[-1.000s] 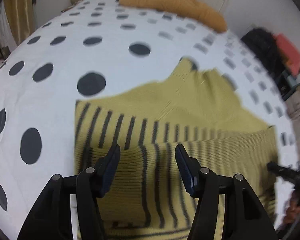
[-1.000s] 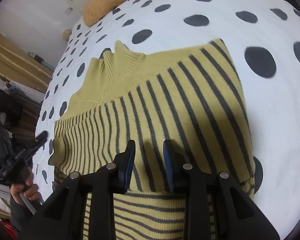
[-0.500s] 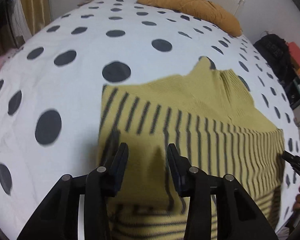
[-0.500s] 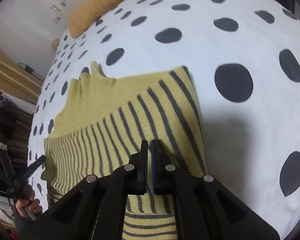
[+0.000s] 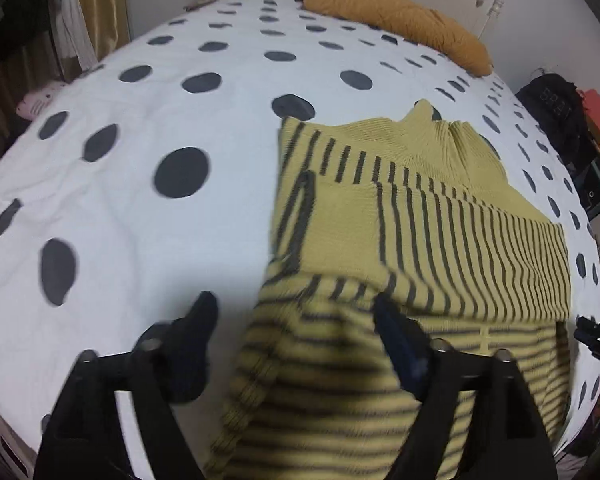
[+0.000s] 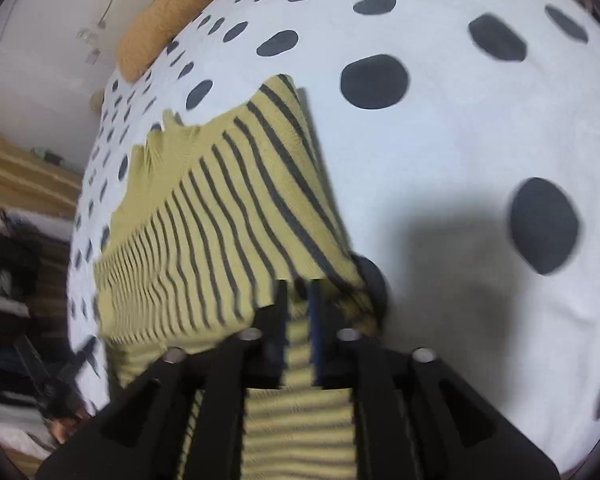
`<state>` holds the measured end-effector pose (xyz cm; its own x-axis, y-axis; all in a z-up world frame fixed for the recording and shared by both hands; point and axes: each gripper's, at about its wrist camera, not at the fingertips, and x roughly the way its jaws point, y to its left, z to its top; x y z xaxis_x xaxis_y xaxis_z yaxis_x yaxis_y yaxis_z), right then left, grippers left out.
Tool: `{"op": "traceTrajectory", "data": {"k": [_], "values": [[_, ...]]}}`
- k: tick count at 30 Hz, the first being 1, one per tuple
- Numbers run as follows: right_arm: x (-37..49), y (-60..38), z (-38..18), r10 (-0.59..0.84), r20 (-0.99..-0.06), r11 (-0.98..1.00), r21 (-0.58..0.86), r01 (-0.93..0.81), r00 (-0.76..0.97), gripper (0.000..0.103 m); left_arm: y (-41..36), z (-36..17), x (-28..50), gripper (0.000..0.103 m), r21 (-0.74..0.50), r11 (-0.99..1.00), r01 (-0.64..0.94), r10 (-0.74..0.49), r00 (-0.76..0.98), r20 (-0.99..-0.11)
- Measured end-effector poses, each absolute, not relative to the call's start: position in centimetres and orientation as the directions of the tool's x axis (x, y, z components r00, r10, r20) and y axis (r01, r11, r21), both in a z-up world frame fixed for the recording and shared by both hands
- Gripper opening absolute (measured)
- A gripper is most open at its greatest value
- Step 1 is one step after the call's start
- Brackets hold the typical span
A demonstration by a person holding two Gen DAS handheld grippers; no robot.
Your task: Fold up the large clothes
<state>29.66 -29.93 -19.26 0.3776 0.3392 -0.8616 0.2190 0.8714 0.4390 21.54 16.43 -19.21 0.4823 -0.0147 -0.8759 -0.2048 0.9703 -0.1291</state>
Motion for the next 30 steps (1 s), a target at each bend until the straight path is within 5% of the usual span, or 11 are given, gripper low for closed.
{"op": "traceTrajectory", "data": {"k": [1,2,9,16,18,21,23,27,30], "values": [[28.5,-30.0,-19.0,0.295,-0.884,0.901,0.383,0.203,0.361,0.068,16.6,-19.2,20.5,0.083,-0.115,0.974,-0.194,-0.009,0.474,-0.881],[27.4,-30.0,-19.0,0.267,-0.897,0.920,0.346,0.184,0.352,0.075,16.7,-19.6,19.5,0.083,-0.099,0.979,-0.179,-0.007,0.455,-0.891],[23.1,-29.2,-22.6,0.321,-0.927,0.934,0.343,0.095,0.194,0.075,16.9,-24.6,14.5,0.083,-0.079,0.986,-0.148,-0.030,0.310,-0.950],[17.9,-29.1,-22.3,0.396,-0.893,0.910,0.413,0.040,0.214,0.075,16.9,-25.5,7.9,0.086,-0.187,0.970,-0.157,-0.128,0.325,-0.937],[16.1,-29.3,-22.1,0.425,-0.880,0.897,0.441,0.031,0.213,0.072,16.6,-25.3,6.2,0.084,-0.215,0.964,-0.154,-0.156,0.328,-0.932],[13.3,-29.8,-22.4,0.461,-0.860,0.876,0.480,0.043,0.216,0.041,16.3,-25.0,4.1,0.054,-0.218,0.962,-0.165,-0.154,0.331,-0.931],[12.0,-30.2,-22.9,0.466,-0.857,0.870,0.489,0.064,0.219,0.016,16.9,-24.9,3.3,0.046,-0.248,0.948,-0.200,-0.171,0.337,-0.926],[9.4,-30.9,-24.4,0.541,-0.813,0.810,0.573,0.127,0.216,0.013,17.8,-24.9,2.5,0.047,-0.310,0.921,-0.237,-0.222,0.335,-0.916],[8.8,-30.5,-25.8,0.575,-0.795,0.786,0.602,0.137,0.194,0.017,17.7,-25.2,2.4,0.072,-0.352,0.914,-0.203,-0.274,0.330,-0.903]]}}
